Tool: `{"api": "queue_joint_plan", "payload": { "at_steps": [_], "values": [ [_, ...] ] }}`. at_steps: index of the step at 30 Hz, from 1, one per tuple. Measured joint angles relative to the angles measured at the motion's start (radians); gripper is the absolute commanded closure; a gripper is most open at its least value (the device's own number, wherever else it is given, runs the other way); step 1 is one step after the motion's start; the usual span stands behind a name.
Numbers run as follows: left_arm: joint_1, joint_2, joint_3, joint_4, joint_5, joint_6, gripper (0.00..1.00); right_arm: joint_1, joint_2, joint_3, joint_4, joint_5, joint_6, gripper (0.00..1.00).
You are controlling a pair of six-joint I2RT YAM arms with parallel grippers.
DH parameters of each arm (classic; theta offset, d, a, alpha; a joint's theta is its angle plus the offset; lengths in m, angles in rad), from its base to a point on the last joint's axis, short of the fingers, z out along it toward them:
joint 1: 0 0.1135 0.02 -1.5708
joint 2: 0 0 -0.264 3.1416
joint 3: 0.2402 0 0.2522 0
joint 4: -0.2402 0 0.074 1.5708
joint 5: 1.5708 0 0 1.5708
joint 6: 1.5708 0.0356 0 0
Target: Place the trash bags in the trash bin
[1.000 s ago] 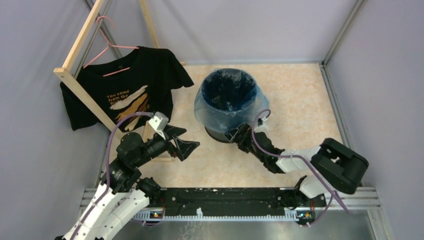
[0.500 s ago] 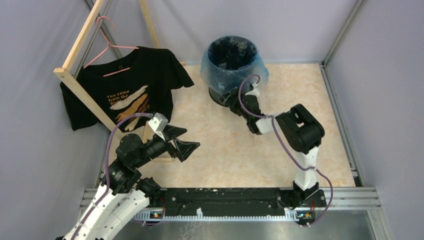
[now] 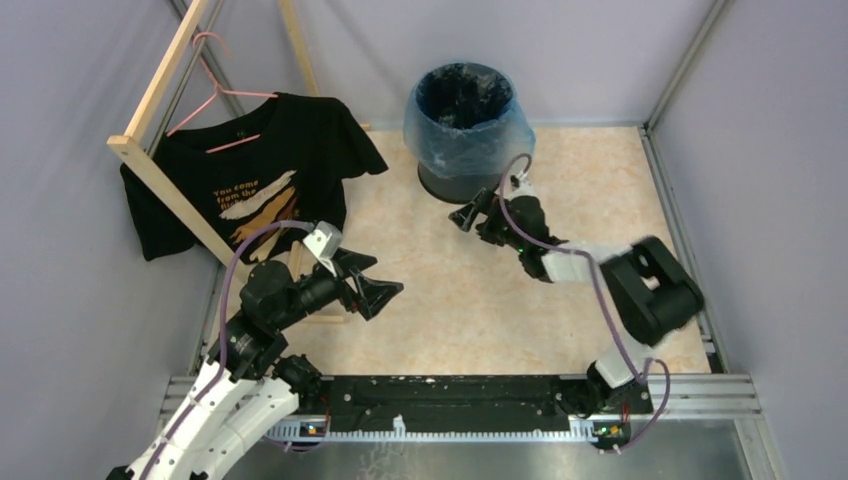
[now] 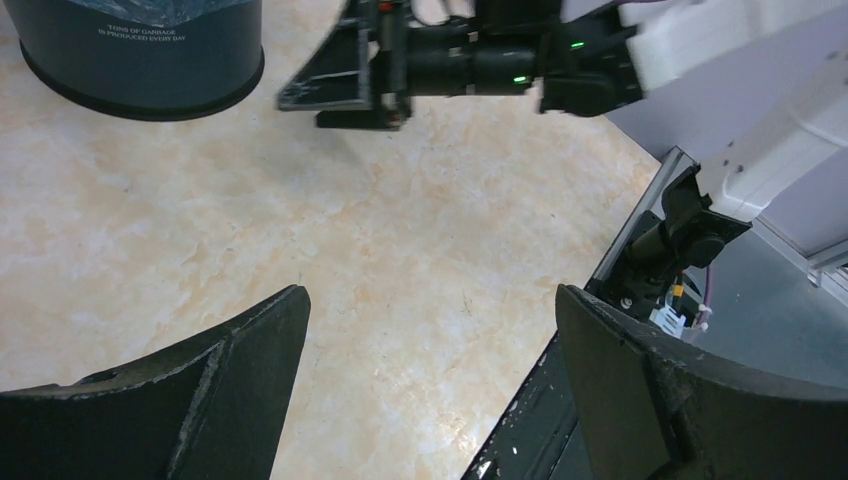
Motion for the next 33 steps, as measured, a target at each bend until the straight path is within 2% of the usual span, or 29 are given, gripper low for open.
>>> {"api": "queue_joint_plan", "payload": {
  "at_steps": [4,7,11,14,19,24,28,33],
  "values": [
    [0.0,0.0,-0.001,0.0,0.002,0.0,0.01,0.0,-0.396,-0.15,-0.216,-0.031,-0.1,0.01],
    [0.0,0.0,-0.002,0.001,0.006,-0.001,0.01,0.0,-0.704,-0.172,-0.449,-0.018,-0.187,0.01],
    [0.0,0.021,0.02,-0.009,0.01,-0.013,0.01,0.0,-1.015,-0.098,-0.8,0.055,-0.283,0.01],
    [0.0,0.086,0.127,-0.03,0.012,-0.032,0.01,0.0,-1.163,0.052,-1.035,0.099,-0.345,0.01],
    [0.0,0.179,0.37,-0.018,-0.002,-0.055,0.01,0.0,-1.286,0.358,-1.248,0.138,-0.414,0.01],
    [0.0,0.214,0.539,-0.001,-0.026,-0.068,0.01,0.0,-1.288,0.618,-1.358,0.156,-0.461,0.01],
    [0.0,0.215,0.579,0.002,-0.053,-0.088,0.01,0.0,-1.288,0.702,-1.408,0.157,-0.488,0.01],
    [0.0,0.216,0.58,-0.003,-0.082,-0.105,0.01,0.0,-1.288,0.716,-1.446,0.166,-0.505,0.01]
  ]
}}
